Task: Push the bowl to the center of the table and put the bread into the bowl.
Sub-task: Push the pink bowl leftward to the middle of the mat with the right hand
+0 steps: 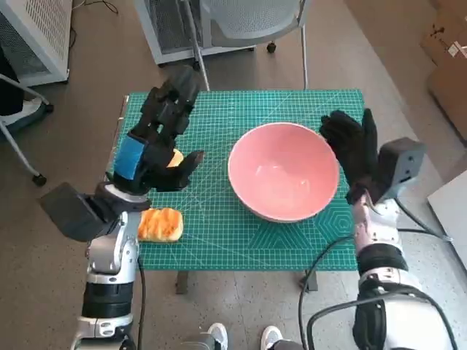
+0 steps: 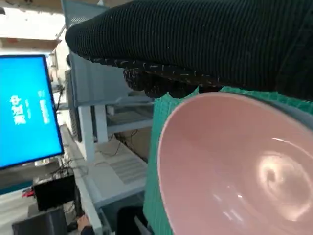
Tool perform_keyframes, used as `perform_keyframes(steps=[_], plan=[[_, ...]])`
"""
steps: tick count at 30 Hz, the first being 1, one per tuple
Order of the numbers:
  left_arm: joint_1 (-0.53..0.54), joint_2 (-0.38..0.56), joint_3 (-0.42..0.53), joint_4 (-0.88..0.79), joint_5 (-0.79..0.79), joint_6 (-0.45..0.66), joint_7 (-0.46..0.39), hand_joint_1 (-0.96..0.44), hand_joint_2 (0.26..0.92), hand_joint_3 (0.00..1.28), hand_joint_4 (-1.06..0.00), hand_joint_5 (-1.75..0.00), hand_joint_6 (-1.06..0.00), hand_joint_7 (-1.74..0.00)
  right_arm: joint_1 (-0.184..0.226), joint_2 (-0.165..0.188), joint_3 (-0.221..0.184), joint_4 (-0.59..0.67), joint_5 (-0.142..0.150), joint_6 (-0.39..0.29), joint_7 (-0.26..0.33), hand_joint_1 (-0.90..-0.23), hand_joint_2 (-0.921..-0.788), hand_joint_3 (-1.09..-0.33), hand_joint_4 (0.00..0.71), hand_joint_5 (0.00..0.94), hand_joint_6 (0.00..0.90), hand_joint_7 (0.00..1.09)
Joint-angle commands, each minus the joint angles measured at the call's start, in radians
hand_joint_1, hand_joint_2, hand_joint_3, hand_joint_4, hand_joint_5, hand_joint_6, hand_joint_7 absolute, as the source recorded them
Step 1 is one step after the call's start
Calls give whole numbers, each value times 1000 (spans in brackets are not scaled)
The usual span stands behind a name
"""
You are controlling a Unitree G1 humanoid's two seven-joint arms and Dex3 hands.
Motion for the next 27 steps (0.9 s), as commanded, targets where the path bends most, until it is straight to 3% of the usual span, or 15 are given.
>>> perform_keyframes(steps=[1, 14, 27], plan=[[24, 8, 6, -35, -2, 3, 9, -413, 627, 674, 1, 1, 1, -388, -9, 34, 2, 8, -2, 13, 2, -549, -921, -828, 267, 0, 377, 4], [75, 19, 16, -89, 7, 12, 42, -437, 676, 570, -13, -6, 1, -406, -37, 87, 12, 12, -8, 26, 2, -562, -921, -841, 257, 0, 366, 1], [117, 23, 23, -131, 10, 20, 74, -457, 721, 478, -31, -11, 1, -420, -54, 109, 22, 17, -12, 57, 15, -577, -921, -827, 258, 4, 374, 5]])
